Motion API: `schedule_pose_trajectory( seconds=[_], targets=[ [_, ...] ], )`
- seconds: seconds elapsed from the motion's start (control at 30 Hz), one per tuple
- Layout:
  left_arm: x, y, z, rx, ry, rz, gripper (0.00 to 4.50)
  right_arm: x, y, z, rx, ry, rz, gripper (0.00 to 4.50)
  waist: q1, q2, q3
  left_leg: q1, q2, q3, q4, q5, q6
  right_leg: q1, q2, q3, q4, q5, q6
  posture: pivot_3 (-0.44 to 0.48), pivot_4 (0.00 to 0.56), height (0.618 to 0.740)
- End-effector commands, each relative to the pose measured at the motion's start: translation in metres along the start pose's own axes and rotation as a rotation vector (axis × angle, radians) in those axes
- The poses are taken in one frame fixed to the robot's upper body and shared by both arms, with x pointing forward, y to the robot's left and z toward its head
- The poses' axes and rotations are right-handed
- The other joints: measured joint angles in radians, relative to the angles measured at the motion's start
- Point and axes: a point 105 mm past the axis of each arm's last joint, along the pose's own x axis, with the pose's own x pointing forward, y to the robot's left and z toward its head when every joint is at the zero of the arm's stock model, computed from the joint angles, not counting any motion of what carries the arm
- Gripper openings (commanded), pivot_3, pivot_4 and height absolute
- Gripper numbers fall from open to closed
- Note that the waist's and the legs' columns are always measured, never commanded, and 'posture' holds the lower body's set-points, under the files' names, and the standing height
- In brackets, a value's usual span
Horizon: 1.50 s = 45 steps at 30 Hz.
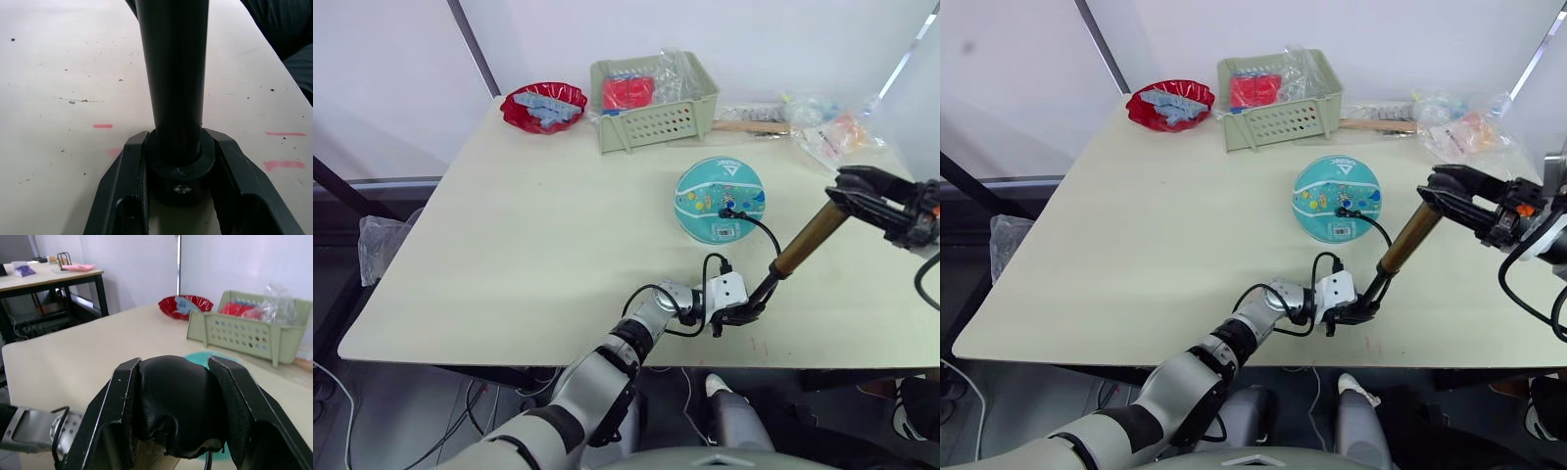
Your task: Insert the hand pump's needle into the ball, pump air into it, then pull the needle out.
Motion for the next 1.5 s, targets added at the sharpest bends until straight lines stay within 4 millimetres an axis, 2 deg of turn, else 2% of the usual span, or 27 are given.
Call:
schedule_pose_trajectory(
  seconds=[0.03,0.17,0.23,0.4,0.6,0.83,1.07,1.13,1.23,1.33,1.5],
  targets=[
    [-0.015,-0.025,-0.064,-0.119,0.222,-0.051,1.19,-0.008,-0.001,0.043,-0.125,-0.094,-0.036,1.68,0.000,0.000,0.001,0.000,0.000,0.000,0.000,0.000,0.000,0.000,0.000,0.000,0.000,0.000,0.000,0.000,0.150,0.737],
    [-0.015,-0.025,-0.064,-0.119,0.222,-0.050,1.19,-0.006,0.002,0.043,-0.122,-0.051,-0.012,1.68,0.000,0.001,0.001,0.000,0.000,0.000,0.000,0.000,0.000,0.000,-0.001,0.000,0.000,0.000,0.000,0.000,0.150,0.737],
    [-0.016,-0.025,-0.064,-0.119,0.222,-0.050,1.19,-0.003,0.004,0.036,-0.114,-0.017,-0.004,1.68,0.000,0.001,0.001,-0.001,0.000,0.000,0.000,0.000,0.000,0.000,-0.001,0.000,0.000,0.000,0.000,0.000,0.150,0.737],
    [-0.015,-0.025,-0.064,-0.121,0.220,-0.048,1.19,0.002,0.004,-0.002,-0.093,0.111,-0.006,1.68,0.000,0.000,0.001,0.000,0.000,0.000,0.000,0.000,0.000,0.000,0.000,0.000,0.000,0.000,0.000,0.000,0.150,0.737],
    [-0.014,-0.023,-0.063,-0.122,0.217,-0.042,1.19,0.004,0.010,-0.067,-0.045,0.245,0.000,1.68,-0.001,-0.007,-0.005,0.001,0.001,-0.001,0.000,0.000,0.000,0.001,0.001,-0.001,0.000,0.000,0.000,0.000,0.150,0.737],
    [-0.015,-0.024,-0.063,-0.124,0.217,-0.039,1.19,0.002,0.019,-0.115,-0.005,0.284,-0.018,1.68,-0.001,-0.012,-0.010,0.003,0.001,-0.001,0.000,0.000,0.000,0.002,0.000,-0.001,0.000,0.000,0.000,0.000,0.150,0.737],
    [-0.014,-0.024,-0.063,-0.123,0.216,-0.040,1.19,0.002,0.029,-0.145,0.004,0.315,-0.025,1.68,-0.001,-0.012,-0.011,0.003,0.001,-0.001,0.000,0.000,0.000,0.002,0.001,-0.001,0.000,0.000,0.000,0.000,0.150,0.737],
    [-0.014,-0.024,-0.063,-0.124,0.215,-0.041,1.19,0.002,0.030,-0.147,0.005,0.314,-0.028,1.68,-0.001,-0.011,-0.012,0.003,0.001,-0.001,0.000,0.000,0.000,0.001,0.001,-0.001,0.000,0.000,0.000,0.000,0.150,0.737],
    [-0.013,-0.025,-0.063,-0.125,0.216,-0.042,1.19,0.004,0.025,-0.137,-0.010,0.281,-0.045,1.68,-0.001,-0.011,-0.012,0.003,0.001,-0.001,0.000,0.000,0.000,0.001,0.000,-0.001,0.000,0.000,0.000,0.000,0.150,0.737],
    [-0.013,-0.025,-0.063,-0.124,0.217,-0.042,1.19,0.004,0.020,-0.121,-0.010,0.230,-0.056,1.68,-0.001,-0.010,-0.012,0.003,0.001,-0.001,0.000,0.000,0.000,0.001,0.001,-0.001,0.000,0.000,0.000,0.000,0.150,0.737],
    [-0.012,-0.025,-0.063,-0.126,0.218,-0.040,1.19,0.001,0.009,-0.082,-0.029,0.148,-0.063,1.68,0.000,-0.006,-0.008,0.001,0.000,-0.001,0.000,0.000,0.000,0.001,0.000,-0.001,0.000,-0.001,-0.001,0.000,0.150,0.737]
  ],
)
